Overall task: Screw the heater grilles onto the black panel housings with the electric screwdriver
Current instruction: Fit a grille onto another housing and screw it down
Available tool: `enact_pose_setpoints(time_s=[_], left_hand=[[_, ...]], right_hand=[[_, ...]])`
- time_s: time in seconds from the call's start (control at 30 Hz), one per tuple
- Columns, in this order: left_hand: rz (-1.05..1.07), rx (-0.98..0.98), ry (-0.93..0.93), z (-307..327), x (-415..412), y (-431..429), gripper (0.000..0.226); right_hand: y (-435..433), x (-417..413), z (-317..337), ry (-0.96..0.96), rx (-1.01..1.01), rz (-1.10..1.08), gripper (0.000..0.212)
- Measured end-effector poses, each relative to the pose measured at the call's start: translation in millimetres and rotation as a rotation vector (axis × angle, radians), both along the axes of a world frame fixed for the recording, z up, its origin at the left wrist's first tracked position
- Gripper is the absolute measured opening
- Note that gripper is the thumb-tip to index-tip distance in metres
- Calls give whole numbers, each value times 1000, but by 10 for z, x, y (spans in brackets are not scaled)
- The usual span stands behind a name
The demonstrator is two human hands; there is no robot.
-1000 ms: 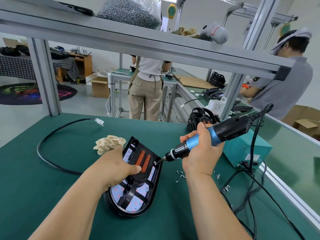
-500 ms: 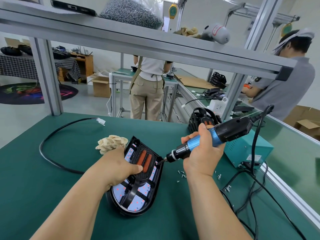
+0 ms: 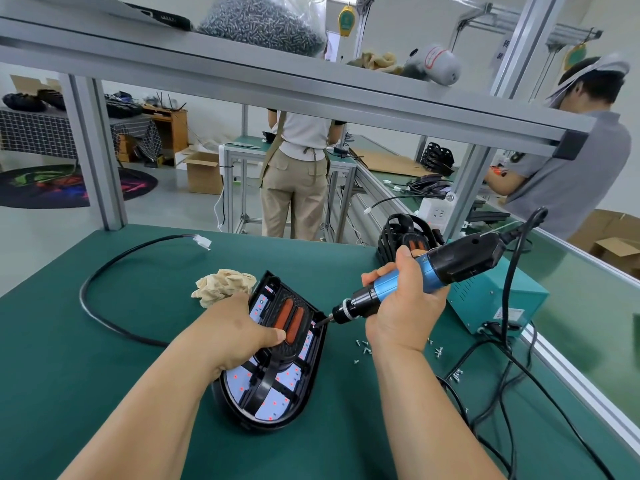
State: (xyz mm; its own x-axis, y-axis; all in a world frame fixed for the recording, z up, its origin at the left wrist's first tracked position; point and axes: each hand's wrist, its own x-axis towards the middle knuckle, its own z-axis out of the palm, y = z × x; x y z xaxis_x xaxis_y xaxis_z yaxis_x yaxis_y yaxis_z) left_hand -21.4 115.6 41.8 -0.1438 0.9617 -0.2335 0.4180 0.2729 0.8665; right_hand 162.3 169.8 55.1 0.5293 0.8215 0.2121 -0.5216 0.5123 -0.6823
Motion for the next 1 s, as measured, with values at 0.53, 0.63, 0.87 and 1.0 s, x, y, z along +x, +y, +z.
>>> enact_pose_setpoints(time_s=[0.53, 0.63, 0.87, 1.0], left_hand=[[-11, 20, 13, 12, -1, -23, 30], [4, 15, -16, -6, -13, -38, 35], [61, -42, -167, -62, 128, -80, 48], [243, 97, 167, 122, -205, 61, 33]], right_hand=[[-15, -22, -13, -22, 18, -6, 21], [-6, 33, 42, 39, 6, -5, 22], [-11, 402, 66, 305, -92, 4, 23], [-39, 435, -28, 388, -152, 97, 28]])
